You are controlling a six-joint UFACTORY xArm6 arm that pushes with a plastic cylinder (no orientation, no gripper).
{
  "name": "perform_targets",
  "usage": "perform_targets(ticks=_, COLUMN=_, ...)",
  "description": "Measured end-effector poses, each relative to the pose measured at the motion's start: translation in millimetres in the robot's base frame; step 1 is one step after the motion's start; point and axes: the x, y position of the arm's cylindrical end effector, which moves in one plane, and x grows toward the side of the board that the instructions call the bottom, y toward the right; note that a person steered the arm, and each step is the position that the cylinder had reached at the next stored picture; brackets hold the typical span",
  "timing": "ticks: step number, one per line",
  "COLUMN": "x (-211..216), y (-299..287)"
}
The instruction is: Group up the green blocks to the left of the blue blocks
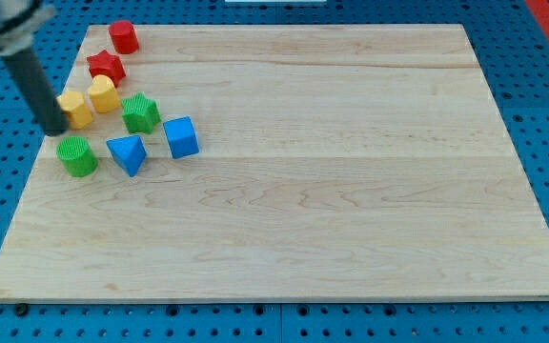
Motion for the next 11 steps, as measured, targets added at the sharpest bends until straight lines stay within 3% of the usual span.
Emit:
perform_targets(ticks=1, x=15, y=-5)
perform_targets(ticks=2, x=60, y=1)
perform_targets(ticks=4, x=50, y=147)
perform_targets(ticks=5, x=50, y=137)
perform_targets(ticks=7, x=67, y=39)
perform_targets(ticks=8, x=41, y=-5)
perform_targets(ticks=10, x=-21, y=48)
perform_targets(ticks=11, x=-22, y=86)
